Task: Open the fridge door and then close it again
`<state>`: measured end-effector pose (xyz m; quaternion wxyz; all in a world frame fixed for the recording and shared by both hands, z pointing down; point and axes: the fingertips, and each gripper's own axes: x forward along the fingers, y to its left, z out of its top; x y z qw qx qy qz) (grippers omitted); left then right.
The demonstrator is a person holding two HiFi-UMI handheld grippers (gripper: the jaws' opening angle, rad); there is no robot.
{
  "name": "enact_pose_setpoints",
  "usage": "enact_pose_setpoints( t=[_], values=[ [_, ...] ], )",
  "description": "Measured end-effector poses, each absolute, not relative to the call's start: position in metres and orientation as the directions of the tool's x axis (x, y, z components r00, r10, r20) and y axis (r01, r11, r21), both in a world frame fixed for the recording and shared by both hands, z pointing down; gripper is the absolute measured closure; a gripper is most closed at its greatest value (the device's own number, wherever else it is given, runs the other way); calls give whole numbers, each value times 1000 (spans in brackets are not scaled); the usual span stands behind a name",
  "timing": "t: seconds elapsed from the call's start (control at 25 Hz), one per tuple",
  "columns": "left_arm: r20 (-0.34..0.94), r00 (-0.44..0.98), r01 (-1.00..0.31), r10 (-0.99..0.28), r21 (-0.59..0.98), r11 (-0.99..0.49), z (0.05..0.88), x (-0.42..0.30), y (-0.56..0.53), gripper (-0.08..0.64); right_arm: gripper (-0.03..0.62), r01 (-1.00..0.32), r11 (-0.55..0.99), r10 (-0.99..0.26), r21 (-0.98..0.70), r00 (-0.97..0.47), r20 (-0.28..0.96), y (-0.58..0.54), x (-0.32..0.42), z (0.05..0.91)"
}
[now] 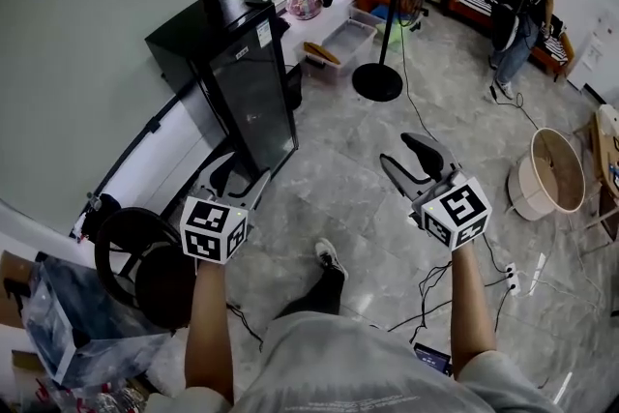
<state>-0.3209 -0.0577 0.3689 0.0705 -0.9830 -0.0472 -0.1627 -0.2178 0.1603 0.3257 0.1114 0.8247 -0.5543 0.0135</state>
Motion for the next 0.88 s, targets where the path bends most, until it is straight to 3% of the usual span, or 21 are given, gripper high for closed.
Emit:
enact_pose_setpoints(
  t=[0.4, 0.76, 0.88],
  values=[
    [395, 919, 39, -1, -92, -995, 414, -210, -131, 314, 387, -965, -255, -942, 57, 261, 209, 83, -92, 362],
    [386, 915, -101, -121, -72, -992, 427, -122, -219, 314, 402, -987, -135, -966, 82, 150, 210, -18, 16, 362],
    [379, 911, -142, -161, -78, -987, 427, -107, -243, 314, 371, -991, -96, -972, 93, 114, 205, -49, 39, 359]
  ],
)
